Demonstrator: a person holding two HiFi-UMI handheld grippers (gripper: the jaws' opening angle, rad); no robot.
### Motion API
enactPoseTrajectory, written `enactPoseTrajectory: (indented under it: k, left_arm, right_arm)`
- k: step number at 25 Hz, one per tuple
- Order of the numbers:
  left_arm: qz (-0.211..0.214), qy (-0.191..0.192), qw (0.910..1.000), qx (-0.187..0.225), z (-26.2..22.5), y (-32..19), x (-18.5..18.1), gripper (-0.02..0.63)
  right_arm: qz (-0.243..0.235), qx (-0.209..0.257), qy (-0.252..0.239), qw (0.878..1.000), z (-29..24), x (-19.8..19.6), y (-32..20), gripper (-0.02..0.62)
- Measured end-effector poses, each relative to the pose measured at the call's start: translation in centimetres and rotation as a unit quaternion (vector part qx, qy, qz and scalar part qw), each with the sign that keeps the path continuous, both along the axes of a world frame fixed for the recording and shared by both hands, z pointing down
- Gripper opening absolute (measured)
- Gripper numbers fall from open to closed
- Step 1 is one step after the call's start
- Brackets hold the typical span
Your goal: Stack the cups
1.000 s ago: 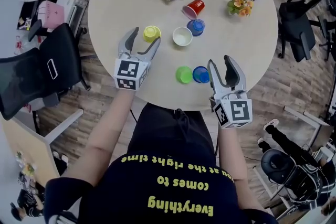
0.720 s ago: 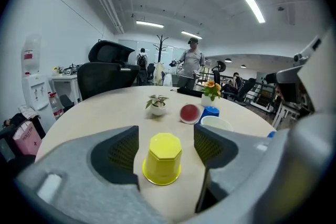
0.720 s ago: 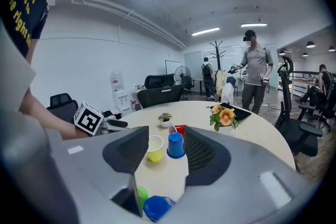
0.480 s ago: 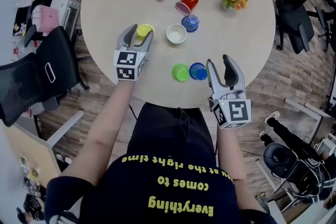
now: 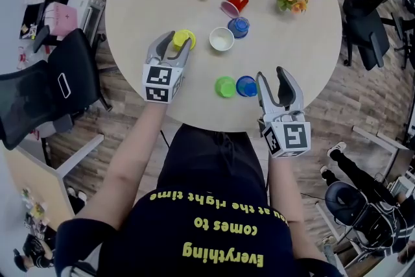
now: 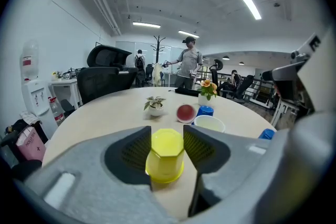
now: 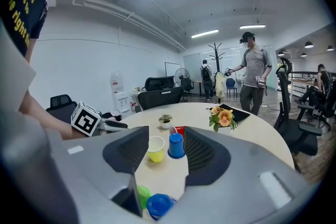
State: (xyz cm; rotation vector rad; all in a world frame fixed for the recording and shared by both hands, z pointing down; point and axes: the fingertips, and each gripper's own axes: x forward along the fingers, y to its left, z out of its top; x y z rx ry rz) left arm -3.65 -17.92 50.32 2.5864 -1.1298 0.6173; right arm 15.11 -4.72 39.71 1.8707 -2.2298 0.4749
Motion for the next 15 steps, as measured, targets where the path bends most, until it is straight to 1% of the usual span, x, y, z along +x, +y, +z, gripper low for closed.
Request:
enactPoseTrajectory:
  k: [4, 9, 15]
  left_arm:
    - [0.010, 0.001, 0.9999, 0.011, -1.4, 2.3, -0.2, 0.198]
    - [0.033, -0.009, 0.9992, 0.023, -2.4, 5.9, -0.3, 0.198]
    - [0.046, -0.017, 0.9987, 0.011, -2.0, 10.0, 0.1, 0.198]
  right_arm:
    - [-0.009, 0.009, -0.001, 1.000, -0.4, -0.3, 0.1, 0.218]
    - [-0.024, 0.018, -0.003, 1.000, -0.8, -0.8, 0.4, 0.215]
    - [-0.035, 0.022, -0.005, 0.999, -0.7, -1.1, 0.9, 0.213]
